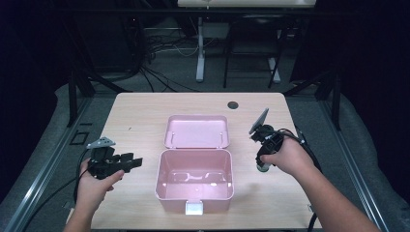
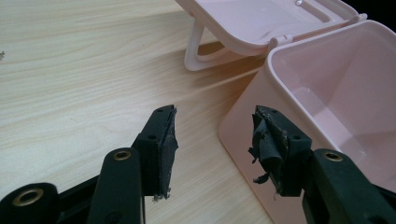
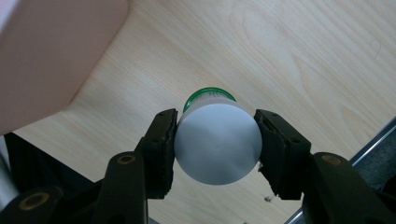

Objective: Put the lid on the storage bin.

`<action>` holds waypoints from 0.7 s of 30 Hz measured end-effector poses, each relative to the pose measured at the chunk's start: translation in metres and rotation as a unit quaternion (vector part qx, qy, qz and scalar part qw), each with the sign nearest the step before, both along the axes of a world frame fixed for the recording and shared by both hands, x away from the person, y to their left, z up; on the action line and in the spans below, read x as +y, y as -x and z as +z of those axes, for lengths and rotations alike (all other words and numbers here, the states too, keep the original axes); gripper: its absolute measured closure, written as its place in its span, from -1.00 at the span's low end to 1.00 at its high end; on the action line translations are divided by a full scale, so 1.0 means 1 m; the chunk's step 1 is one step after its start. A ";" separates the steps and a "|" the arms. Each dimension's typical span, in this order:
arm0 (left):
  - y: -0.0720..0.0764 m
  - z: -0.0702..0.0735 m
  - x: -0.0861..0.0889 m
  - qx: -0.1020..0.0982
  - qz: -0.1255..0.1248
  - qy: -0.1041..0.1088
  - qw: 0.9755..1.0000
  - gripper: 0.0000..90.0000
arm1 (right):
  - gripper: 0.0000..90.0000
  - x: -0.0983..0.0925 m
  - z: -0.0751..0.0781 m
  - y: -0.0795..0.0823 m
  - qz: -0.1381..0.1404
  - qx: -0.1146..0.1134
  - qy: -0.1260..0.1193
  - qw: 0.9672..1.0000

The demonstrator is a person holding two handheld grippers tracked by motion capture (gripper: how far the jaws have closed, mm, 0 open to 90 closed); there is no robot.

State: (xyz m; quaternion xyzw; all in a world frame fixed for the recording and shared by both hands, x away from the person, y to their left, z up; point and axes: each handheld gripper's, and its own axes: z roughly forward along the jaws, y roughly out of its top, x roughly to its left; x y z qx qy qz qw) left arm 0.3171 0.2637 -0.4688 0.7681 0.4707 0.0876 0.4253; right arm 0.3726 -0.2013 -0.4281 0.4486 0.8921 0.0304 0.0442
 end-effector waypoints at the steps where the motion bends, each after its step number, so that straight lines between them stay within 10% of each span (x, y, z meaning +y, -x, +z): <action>1: 0.000 0.000 0.000 0.000 0.000 0.000 1.000 0.11 | 0.11 0.001 0.002 0.000 0.000 -0.001 -0.001 1.000; 21: 0.000 0.000 0.001 0.001 0.001 0.003 1.000 0.11 | 0.11 0.031 0.032 0.005 0.040 -0.007 -0.001 0.999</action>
